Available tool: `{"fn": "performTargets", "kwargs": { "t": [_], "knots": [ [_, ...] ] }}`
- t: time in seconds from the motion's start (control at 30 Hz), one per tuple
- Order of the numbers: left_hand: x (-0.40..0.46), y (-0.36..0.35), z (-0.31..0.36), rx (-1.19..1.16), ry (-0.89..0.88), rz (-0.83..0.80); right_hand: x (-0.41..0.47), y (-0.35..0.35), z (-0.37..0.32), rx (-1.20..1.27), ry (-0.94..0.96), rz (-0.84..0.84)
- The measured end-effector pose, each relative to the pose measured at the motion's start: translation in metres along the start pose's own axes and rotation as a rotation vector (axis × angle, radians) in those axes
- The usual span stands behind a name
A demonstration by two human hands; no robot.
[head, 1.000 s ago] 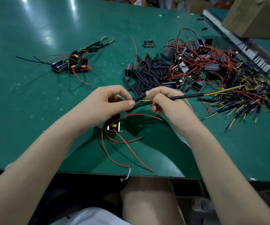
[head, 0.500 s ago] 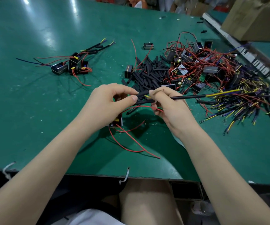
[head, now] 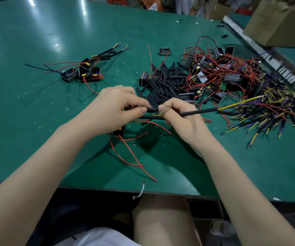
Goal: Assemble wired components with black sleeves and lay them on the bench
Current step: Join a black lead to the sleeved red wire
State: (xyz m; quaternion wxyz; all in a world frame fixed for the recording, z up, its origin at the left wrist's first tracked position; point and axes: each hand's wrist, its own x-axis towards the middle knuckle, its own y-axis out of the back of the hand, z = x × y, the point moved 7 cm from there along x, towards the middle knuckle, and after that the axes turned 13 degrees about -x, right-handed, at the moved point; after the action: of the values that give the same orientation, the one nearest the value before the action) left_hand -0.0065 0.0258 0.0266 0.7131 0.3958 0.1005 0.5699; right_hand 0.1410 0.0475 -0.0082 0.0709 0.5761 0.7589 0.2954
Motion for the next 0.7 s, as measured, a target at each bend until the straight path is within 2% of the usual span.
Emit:
{"fn": "performTargets", "kwargs": {
  "t": [0.13, 0.33, 0.47, 0.57, 0.7],
  "knots": [
    [-0.004, 0.001, -0.007, -0.142, 0.031, 0.005, 0.003, -0.003, 0.010, 0.076, -0.098, -0.067],
    [-0.008, -0.008, -0.008, -0.352, 0.073, -0.155, 0.004, -0.010, 0.017, 0.305, -0.161, -0.164],
    [-0.006, -0.002, -0.018, -0.282, 0.081, -0.024, 0.003, -0.010, 0.017, 0.186, -0.196, -0.108],
    [-0.006, 0.000, -0.022, -0.278, 0.100, 0.084, 0.002, -0.007, 0.017, 0.204, -0.220, -0.067],
    [-0.006, -0.008, -0.018, -0.248, 0.073, 0.056, 0.003, -0.003, 0.016, 0.247, -0.191, -0.010]
  ]
}}
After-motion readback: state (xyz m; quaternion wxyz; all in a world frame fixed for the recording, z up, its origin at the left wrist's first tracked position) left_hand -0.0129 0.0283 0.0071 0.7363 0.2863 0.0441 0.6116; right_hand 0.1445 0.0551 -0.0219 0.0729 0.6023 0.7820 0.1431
